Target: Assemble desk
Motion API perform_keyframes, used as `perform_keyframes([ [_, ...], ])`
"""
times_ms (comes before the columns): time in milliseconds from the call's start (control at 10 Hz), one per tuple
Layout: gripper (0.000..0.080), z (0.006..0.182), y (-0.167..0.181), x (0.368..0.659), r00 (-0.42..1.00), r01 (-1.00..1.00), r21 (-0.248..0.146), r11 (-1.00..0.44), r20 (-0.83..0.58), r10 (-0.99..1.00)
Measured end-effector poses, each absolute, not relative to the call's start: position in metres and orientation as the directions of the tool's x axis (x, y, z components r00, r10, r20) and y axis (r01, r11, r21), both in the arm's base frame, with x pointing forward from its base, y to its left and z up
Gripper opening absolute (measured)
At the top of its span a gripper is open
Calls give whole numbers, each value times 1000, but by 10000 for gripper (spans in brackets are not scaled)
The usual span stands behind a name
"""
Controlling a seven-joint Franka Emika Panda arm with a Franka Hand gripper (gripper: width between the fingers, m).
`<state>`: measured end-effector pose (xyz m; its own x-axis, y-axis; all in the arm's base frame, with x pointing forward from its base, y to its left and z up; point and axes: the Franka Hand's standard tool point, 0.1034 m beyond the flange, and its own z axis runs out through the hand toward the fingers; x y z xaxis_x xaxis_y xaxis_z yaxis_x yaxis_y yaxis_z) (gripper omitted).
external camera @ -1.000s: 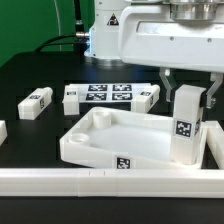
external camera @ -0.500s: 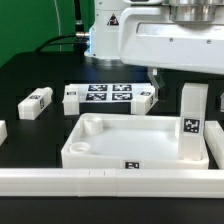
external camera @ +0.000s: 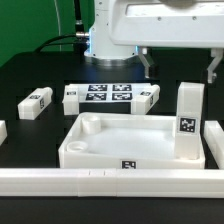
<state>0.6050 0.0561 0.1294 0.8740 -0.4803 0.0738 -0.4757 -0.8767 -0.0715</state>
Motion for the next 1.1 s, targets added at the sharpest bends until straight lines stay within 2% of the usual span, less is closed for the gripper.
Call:
perform_keyframes([
  [800,649,126,58,600,876,-474,-68,-878,69,-478],
  [1100,649,139,61,554,894,-436,-90,-896,76,-442],
])
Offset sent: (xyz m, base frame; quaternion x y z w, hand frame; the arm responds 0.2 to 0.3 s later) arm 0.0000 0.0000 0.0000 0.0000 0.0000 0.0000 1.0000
